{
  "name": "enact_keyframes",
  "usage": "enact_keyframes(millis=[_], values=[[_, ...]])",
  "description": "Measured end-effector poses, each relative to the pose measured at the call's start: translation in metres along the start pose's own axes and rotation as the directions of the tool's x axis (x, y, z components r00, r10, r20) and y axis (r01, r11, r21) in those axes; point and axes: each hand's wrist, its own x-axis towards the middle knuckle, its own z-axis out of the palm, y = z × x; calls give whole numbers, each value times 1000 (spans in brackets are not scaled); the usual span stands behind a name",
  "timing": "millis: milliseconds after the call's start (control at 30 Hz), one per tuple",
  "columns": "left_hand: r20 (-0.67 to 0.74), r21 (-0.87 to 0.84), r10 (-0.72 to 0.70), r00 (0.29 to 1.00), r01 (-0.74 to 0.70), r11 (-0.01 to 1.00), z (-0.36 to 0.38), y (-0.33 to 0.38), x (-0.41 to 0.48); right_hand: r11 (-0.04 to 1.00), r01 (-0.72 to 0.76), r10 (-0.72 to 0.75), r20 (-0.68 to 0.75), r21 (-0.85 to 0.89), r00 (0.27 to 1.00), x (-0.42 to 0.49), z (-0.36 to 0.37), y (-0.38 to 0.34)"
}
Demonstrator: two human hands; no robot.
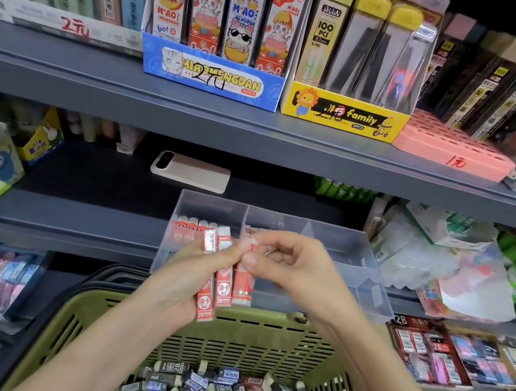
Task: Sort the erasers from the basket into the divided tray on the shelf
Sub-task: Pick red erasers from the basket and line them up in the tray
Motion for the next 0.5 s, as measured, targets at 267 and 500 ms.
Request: enact_keyframes(millis=[267,500], values=[[-80,-79,26,996,-32,996,-5,2,4,989,65,-125,-531,-131,838,20,-60,19],[-91,-45,70,993,-75,996,-8,2,3,610,-261,-291,-518,-748,805,77,-67,62]])
